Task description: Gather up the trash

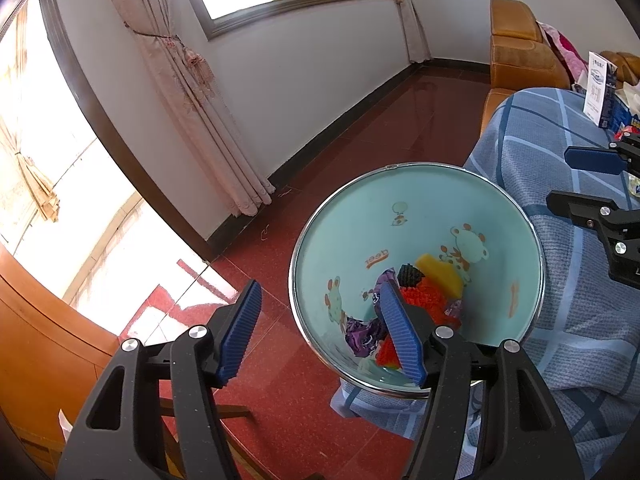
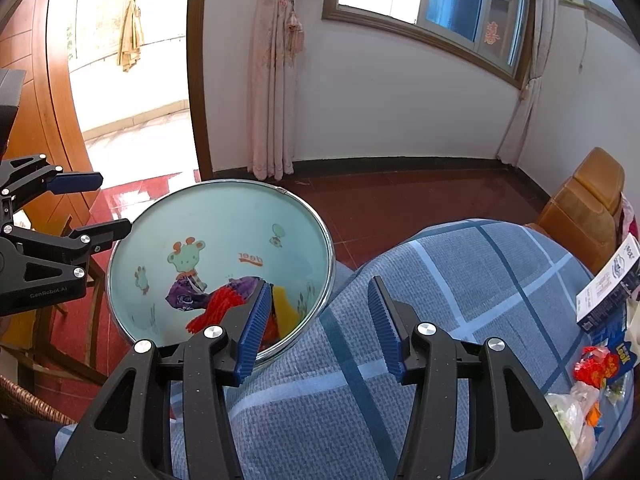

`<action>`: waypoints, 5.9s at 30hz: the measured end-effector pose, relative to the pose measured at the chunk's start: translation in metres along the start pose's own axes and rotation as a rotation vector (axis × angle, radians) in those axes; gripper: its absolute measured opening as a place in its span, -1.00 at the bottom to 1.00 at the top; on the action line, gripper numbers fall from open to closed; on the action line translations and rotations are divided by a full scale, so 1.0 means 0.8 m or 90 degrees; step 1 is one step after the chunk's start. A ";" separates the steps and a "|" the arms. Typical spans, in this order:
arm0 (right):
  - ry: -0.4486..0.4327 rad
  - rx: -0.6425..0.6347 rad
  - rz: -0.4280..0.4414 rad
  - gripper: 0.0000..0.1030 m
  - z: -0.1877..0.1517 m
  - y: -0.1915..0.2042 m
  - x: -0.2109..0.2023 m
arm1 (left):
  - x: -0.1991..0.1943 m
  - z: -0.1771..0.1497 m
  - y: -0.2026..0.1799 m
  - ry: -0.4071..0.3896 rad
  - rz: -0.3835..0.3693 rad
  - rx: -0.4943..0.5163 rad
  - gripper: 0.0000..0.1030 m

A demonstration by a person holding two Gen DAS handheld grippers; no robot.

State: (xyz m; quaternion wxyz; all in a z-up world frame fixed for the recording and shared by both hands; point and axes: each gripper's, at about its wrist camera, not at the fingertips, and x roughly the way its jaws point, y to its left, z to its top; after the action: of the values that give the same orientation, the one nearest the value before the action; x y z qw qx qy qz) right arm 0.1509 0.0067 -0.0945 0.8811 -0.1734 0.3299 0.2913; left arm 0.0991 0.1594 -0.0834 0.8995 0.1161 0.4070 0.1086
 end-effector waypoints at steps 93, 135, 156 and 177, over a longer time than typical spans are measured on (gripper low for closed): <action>-0.079 0.424 -0.341 0.31 -0.277 -0.227 -0.272 | -0.067 0.040 -0.241 -0.079 -0.224 0.176 -0.57; -0.048 0.254 -0.173 -0.93 -0.111 -0.173 -0.122 | -0.014 0.011 -0.055 -0.049 -0.106 0.080 -0.57; -0.045 0.157 -0.111 -0.93 -0.037 -0.105 -0.061 | -0.007 -0.002 -0.005 -0.044 -0.042 0.063 -0.57; -0.039 0.099 -0.073 -0.93 -0.006 -0.065 -0.030 | -0.001 -0.007 0.011 -0.040 -0.016 0.056 -0.57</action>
State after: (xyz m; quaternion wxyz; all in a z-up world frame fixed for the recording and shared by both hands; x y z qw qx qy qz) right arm 0.1668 -0.0454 -0.0757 0.9167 -0.1143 0.3141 0.2191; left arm 0.0937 0.1680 -0.0840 0.9071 0.1539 0.3844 0.0753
